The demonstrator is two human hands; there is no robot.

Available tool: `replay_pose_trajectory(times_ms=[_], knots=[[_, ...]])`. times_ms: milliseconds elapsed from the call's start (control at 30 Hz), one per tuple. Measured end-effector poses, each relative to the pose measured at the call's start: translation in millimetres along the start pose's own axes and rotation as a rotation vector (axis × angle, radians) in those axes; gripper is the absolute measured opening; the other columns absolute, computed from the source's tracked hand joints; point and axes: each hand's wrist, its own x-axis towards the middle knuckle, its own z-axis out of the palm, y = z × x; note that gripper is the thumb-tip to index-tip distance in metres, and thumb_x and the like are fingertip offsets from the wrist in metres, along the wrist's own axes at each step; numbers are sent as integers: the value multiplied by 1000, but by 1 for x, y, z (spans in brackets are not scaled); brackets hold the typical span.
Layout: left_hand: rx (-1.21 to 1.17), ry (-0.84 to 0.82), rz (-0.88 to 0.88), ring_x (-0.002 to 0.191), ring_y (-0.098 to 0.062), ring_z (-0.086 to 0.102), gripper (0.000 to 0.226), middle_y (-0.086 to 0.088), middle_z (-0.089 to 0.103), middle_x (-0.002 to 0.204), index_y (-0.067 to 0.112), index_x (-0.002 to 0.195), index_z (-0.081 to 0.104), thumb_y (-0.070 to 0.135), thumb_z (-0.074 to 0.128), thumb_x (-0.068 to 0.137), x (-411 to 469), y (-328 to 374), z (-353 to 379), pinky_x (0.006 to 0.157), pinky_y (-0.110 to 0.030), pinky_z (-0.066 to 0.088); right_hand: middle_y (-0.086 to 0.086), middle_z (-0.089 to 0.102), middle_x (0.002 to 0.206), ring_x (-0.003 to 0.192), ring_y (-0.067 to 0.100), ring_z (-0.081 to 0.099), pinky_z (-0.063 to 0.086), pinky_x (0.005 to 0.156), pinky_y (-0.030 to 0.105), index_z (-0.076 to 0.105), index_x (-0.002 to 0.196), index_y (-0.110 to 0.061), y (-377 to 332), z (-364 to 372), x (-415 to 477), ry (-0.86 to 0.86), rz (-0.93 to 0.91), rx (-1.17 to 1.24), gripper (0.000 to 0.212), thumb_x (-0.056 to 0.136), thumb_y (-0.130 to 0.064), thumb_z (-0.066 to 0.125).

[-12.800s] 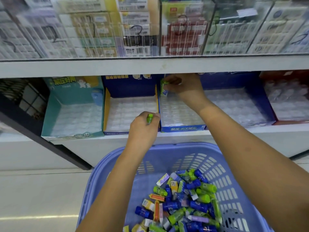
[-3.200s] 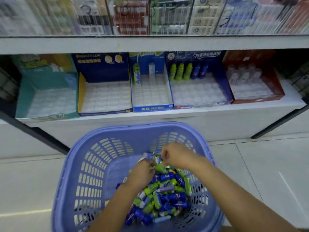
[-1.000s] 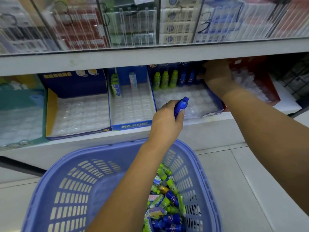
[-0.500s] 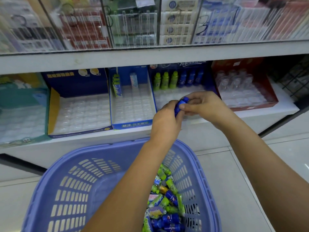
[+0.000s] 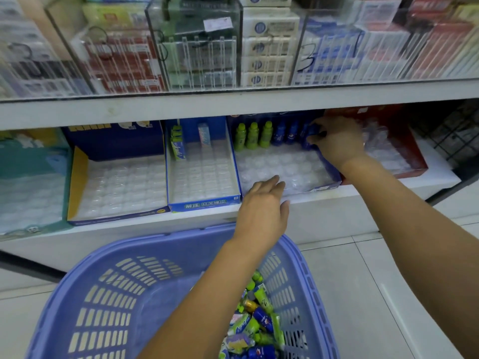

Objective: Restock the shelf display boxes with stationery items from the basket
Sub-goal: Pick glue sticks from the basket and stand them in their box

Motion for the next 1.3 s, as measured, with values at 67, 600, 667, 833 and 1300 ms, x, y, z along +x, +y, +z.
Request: replay_pose_trajectory(times_ms=[67,600,667,833,1300], knots=[[-1,1,5,137,-18,30,46,-2,33,152,11,142,42,24,45,97,0,-1,0,114,-28,24,19,64,113,104,36,58,48,84,36,65,113,-9,-2,-4,4,-60,-4,-47,32,83,-17,65],[-203,292,96,116,-16,46,32,-4,54,124,11,119,59,9,52,87,-64,-16,4,98,-24,37,16,68,93,91,33,62,48,75,34,68,92,-10,-49,-13,-87,-155,-15,-53,23,84,-31,66],[-201,194,-53,108,-20,52,28,-5,57,116,14,115,60,12,50,89,-86,-36,17,89,-31,45,11,69,88,87,29,63,48,74,33,69,83,-15,-69,0,-130,-297,-85,-4,22,83,-37,65],[-136,-312,-339,119,-25,53,45,-9,56,132,17,129,55,1,46,88,-136,-96,55,96,-30,43,5,59,78,75,23,52,46,70,34,55,71,-14,-100,87,-208,-970,-202,-306,22,91,-22,54],[233,-575,-215,129,-33,32,41,-11,39,134,14,127,53,18,61,87,-152,-138,122,106,-45,32,7,57,83,93,23,62,43,70,29,56,81,-10,-75,196,-241,-1038,158,-339,16,93,-7,47]])
